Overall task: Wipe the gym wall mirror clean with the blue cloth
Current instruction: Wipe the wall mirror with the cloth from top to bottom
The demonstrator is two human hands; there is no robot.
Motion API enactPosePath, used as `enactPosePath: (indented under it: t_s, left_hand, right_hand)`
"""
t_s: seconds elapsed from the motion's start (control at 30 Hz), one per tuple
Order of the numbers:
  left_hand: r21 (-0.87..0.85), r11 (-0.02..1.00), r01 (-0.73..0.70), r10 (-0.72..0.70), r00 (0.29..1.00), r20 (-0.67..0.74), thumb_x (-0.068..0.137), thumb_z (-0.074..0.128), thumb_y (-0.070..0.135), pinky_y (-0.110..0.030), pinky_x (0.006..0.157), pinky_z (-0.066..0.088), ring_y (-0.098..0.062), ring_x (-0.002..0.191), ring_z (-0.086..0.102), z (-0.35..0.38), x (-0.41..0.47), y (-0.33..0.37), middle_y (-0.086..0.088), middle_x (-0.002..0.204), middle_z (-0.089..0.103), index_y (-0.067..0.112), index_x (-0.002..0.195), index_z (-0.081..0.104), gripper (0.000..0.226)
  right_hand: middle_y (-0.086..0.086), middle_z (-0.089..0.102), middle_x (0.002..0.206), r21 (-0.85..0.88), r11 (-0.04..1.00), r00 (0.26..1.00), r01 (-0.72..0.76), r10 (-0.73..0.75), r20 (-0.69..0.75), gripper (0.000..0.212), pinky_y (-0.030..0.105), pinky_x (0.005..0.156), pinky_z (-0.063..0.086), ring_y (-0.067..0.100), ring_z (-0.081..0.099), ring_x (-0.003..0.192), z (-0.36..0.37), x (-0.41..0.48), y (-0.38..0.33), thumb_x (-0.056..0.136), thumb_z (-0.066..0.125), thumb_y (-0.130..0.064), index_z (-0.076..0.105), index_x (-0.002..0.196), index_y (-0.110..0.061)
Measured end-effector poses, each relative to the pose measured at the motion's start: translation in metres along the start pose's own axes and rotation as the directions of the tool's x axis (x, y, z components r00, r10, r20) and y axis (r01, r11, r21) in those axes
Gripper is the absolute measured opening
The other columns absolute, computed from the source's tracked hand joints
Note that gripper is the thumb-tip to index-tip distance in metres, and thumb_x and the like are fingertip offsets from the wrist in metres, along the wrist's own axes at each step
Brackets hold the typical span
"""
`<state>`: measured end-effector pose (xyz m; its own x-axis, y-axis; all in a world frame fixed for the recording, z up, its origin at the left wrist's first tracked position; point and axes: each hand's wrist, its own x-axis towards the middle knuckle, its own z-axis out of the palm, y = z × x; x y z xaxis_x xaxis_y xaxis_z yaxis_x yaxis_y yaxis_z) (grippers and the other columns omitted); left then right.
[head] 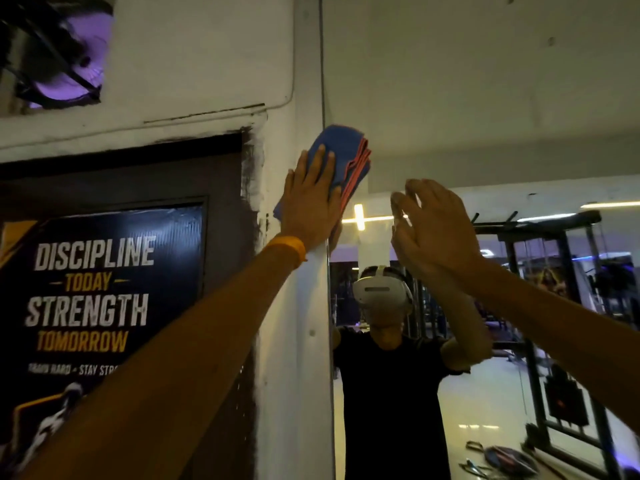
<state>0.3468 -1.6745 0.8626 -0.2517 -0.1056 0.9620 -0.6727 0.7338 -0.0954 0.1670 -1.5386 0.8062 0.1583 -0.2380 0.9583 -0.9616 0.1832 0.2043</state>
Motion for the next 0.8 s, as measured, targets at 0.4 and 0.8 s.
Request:
enactPosePath:
  t_s: [0.4, 0.8]
  left_hand:
    - [-0.199, 0.976, -0.086, 0.091, 0.996, 0.015, 0.108, 0.027, 0.053, -0.037, 0.129, -0.011, -0.022, 0.161, -0.01, 0.05, -0.175, -0.001, 0.002, 0.174, -0.003, 0.022, 0.165, 0.007, 0.068]
    - [-0.195, 0.981, 0.026, -0.007, 0.995, 0.096, 0.105, 0.046, 0.018, -0.055, 0.126, 0.022, -0.041, 0.156, 0.021, 0.026, -0.197, 0.025, -0.02, 0.167, 0.027, 0.002, 0.158, 0.034, 0.057]
  right_hand:
    - [0.016, 0.047, 0.154, -0.051, 0.993, 0.966, 0.106, -0.09, 0.241, 0.049, 0.058, 0.112, 0.039, 0.038, 0.043, 0.142, 0.015, -0.085, -0.006, 0.102, 0.051, -0.042, 0.053, 0.145, -0.017]
    - [0.005, 0.065, 0.124, 0.231, 0.968, 0.933, -0.096, 0.007, 0.36, 0.039, 0.049, 0.103, 0.048, 0.024, 0.061, 0.116, -0.02, -0.178, -0.025, 0.104, 0.045, -0.04, 0.065, 0.126, -0.015]
